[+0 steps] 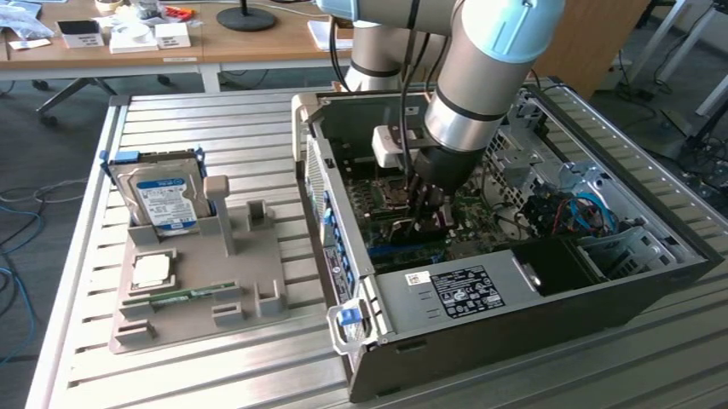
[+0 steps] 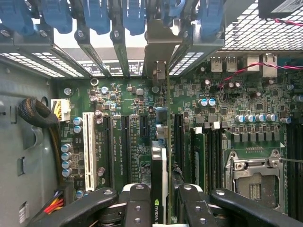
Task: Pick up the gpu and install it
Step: 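Insert the gpu into the slot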
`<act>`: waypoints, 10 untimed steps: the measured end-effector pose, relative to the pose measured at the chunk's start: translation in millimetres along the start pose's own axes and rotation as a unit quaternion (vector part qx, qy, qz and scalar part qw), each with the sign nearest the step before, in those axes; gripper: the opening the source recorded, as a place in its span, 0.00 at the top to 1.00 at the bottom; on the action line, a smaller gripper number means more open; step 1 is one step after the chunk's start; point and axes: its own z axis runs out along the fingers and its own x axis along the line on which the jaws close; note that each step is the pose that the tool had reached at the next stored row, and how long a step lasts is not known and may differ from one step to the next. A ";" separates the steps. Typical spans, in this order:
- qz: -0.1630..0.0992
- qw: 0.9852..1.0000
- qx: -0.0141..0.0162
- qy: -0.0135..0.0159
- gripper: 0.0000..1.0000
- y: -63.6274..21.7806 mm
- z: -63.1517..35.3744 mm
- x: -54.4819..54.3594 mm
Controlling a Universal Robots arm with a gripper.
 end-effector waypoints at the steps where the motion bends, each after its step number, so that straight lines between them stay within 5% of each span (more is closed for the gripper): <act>1: 0.000 1.000 0.000 0.000 0.73 0.0 0.0 0.0; 10: 0.000 1.000 0.000 0.000 0.73 0.0 0.1 1.3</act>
